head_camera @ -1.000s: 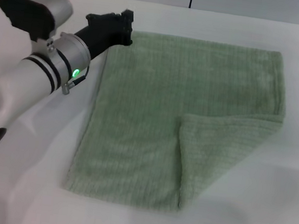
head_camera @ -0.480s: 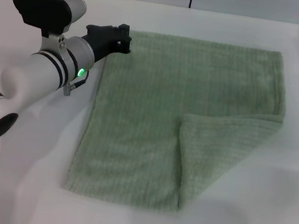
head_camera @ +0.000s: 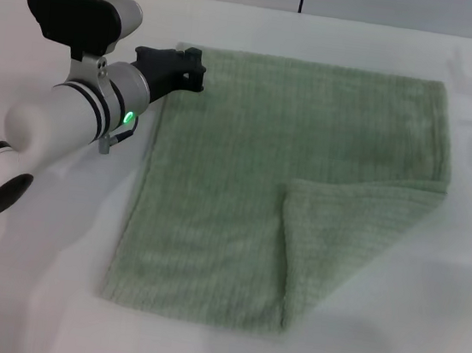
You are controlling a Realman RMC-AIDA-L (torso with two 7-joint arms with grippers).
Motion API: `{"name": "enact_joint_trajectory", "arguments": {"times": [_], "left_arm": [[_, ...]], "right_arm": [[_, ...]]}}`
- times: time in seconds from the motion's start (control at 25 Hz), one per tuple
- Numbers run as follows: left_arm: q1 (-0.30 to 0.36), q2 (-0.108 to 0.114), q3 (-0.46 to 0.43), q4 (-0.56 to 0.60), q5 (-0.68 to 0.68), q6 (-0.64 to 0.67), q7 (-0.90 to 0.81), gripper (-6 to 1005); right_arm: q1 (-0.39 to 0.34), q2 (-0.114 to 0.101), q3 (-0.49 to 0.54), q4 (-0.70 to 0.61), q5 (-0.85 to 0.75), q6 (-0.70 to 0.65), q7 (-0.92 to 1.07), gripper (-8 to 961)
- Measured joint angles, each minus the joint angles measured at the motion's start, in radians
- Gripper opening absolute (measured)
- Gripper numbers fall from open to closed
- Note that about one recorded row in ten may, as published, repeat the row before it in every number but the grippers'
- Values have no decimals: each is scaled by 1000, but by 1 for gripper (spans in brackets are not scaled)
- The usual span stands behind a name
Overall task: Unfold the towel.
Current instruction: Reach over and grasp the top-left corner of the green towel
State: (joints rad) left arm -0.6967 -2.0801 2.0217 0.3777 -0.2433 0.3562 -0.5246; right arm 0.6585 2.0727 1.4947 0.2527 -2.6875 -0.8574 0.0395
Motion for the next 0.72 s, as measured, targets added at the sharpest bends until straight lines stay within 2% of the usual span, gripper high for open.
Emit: {"name": "enact_joint_trajectory", "arguments": {"times": [0.72], "left_arm": [[3,0,15,-2,1,-54,1,-1]], "right_arm": [[1,0,-13,5,0,16,-2,815]]}}
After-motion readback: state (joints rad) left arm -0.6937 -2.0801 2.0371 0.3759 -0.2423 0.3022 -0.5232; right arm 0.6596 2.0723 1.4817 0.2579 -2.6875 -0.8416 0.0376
